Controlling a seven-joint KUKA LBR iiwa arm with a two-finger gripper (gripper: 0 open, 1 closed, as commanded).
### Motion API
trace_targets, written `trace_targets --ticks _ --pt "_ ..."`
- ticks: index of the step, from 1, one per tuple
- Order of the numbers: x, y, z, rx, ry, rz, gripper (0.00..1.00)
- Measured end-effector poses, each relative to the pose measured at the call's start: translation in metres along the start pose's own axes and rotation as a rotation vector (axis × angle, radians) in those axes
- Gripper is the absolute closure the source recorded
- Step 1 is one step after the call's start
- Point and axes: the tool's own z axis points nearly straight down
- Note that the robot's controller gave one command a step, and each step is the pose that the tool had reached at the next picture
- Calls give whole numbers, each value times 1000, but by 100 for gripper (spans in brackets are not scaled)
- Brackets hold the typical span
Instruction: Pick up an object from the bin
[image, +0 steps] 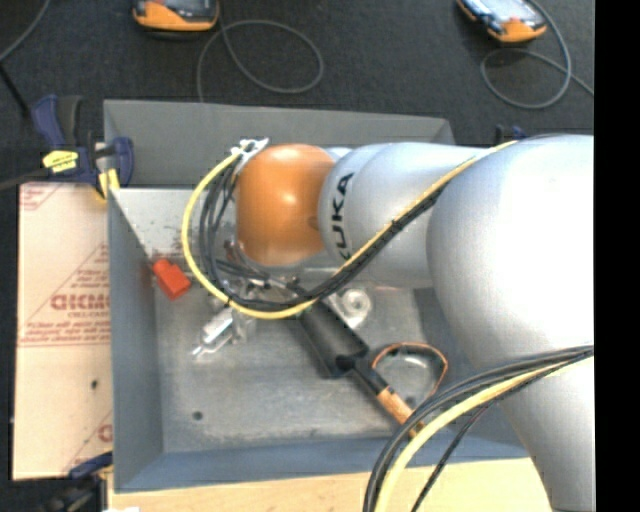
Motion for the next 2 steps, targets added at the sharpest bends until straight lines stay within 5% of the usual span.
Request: trace_targets --ticks 2 --pt "1 0 -7 -2 3 2 100"
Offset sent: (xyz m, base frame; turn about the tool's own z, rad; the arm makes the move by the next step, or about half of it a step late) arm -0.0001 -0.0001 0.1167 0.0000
